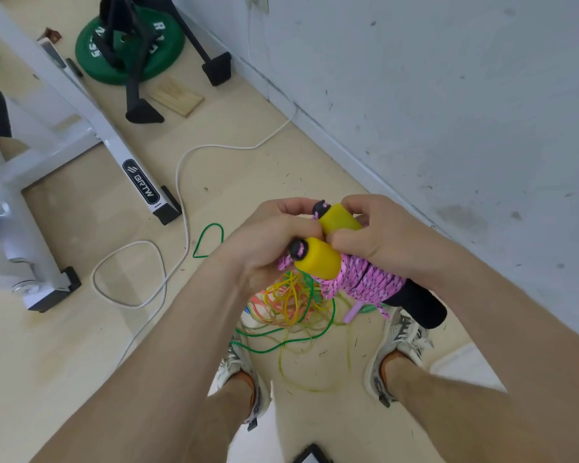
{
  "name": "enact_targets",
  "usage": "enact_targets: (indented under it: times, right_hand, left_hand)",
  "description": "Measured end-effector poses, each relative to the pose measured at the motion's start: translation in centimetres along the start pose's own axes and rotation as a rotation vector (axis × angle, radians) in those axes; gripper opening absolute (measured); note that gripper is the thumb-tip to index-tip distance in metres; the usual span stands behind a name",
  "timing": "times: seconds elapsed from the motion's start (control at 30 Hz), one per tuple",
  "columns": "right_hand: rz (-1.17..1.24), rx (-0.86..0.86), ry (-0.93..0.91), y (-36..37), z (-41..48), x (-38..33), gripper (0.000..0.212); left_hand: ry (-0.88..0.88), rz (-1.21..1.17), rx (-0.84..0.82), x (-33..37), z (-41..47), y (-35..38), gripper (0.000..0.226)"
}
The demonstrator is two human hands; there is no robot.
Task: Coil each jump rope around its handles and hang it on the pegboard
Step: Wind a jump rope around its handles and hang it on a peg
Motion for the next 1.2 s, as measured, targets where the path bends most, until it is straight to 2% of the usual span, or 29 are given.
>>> enact_targets:
  times: [0.07,0.17,0.33,0.37,0.43,0.47,0.67,0.77,0.9,1.07,1.13,1.2]
  right_hand:
    - [0.079,0.004,-0.001,-0.6,0.0,0.0,0.027]
    - [0.261,-0.029,0.026,-1.0,-0.2,0.2,0.035]
    - [0.429,-0.166,0.116,0.4,-0.7,0.6,0.029]
    - [0.446,-0.186,0.128,0.7,-0.8,0.4,0.022]
    - [0.446,-0.152,0.158,0.7,-0.9,0.6,0.005]
    - [0.441,-0.121,0.176,0.6,-0.8,0.9,0.004]
    - [0.463,-0.045,0.202,-0.3,-0.3,1.5,0.009]
    - [0.513,-0.058,0.192,0.0,-0.4,1.4,0.007]
    - [0.644,-0.061,0.175,-0.4,-0.5,0.8,0.033]
    - [0.681,-0.136,0.172,0.1,-0.9,0.5,0.013]
    - [0.718,-0.189,0.18,0.7,-1.2,0.3,0.018]
    - [0.783,-0.226,0.201,1.5,-1.7,-0.3,0.021]
  left_hand:
    - [-0.031,-0.104,-0.099,0.3,-0.2,0.0,0.039]
    - [-0.039,-0.235,-0.127,0.2,-0.2,-0.7,0.042]
    - [0.001,-0.048,-0.169,-0.6,0.1,-0.1,0.039]
    - [0.013,0.002,-0.168,-0.7,0.2,-0.2,0.038]
    - [0.024,0.053,-0.154,-0.8,0.3,-0.1,0.036]
    - [0.028,0.042,-0.143,-0.8,0.3,0.1,0.034]
    - [0.127,-0.024,-0.049,-0.4,0.4,0.9,0.028]
    - [0.149,-0.08,-0.073,0.0,0.4,1.4,0.03]
    - [0.221,-0.056,-0.043,1.1,0.0,1.8,0.021]
    - [0.211,0.033,-0.057,1.3,-0.1,1.7,0.013]
    - [0.203,0.126,-0.061,1.4,-0.2,1.6,0.013]
    - [0.222,0.203,-0.072,1.6,-0.4,1.9,0.003]
Point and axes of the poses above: each hand's wrist, its own z-axis towards the middle knuckle, its own y-axis out of the palm, x = y × z, the point moved 9 cm from there along z, towards the middle knuckle
